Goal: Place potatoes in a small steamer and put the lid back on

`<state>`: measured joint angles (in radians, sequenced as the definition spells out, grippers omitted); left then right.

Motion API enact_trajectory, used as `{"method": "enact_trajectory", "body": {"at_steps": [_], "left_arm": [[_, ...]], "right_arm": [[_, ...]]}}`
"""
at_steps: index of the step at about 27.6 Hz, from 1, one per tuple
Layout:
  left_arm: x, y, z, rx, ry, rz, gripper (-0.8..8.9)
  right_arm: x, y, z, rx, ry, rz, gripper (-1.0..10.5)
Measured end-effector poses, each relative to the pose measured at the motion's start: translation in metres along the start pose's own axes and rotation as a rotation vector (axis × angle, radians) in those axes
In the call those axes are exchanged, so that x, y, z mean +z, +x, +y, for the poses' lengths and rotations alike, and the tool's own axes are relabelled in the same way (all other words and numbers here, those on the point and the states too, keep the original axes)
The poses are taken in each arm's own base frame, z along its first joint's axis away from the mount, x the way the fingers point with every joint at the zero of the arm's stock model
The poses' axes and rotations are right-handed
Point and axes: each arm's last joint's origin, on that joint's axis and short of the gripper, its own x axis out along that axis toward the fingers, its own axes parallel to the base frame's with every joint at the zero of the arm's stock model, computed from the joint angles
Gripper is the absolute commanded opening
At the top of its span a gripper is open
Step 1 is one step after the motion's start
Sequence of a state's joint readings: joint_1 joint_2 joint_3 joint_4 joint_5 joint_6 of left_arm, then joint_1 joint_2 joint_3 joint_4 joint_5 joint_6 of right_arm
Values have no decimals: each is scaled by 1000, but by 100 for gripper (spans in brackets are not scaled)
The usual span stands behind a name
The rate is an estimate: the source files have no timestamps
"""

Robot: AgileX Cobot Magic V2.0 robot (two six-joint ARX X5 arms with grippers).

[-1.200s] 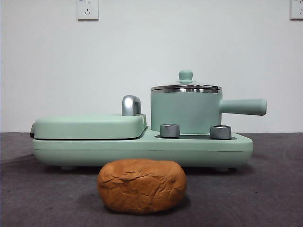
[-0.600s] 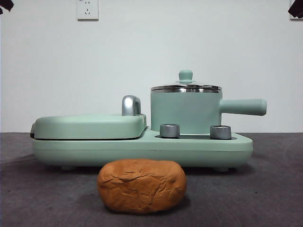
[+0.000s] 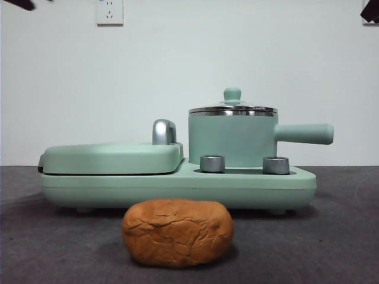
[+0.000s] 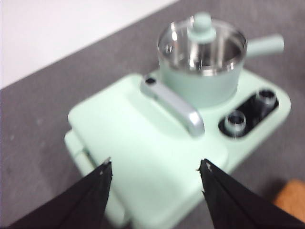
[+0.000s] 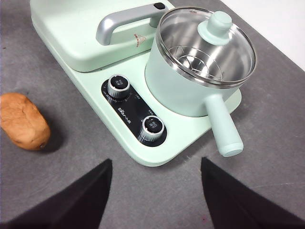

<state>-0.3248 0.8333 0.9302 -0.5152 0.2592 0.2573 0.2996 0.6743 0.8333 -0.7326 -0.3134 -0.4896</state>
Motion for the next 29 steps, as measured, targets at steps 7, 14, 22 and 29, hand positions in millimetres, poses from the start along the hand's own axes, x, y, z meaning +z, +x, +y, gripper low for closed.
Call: {"method": "enact_trajectory", "body": {"at_steps": [7,14,22,29], "left_arm": [[15,53,1,-51,-49,-98,297],[17,118,-15,-141,-69,-143,276],[28,182,-37,-228,-102,-164,277],[44,234,-44,-251,-89,-159,277]], "right_arm": [[1,0,0,-5,-3,-9,295],[2,0,-1,-9,1,-16,295],[2,0,-1,-8,21,-16,295],[3,0,-1,-13,18,-25,295]]}}
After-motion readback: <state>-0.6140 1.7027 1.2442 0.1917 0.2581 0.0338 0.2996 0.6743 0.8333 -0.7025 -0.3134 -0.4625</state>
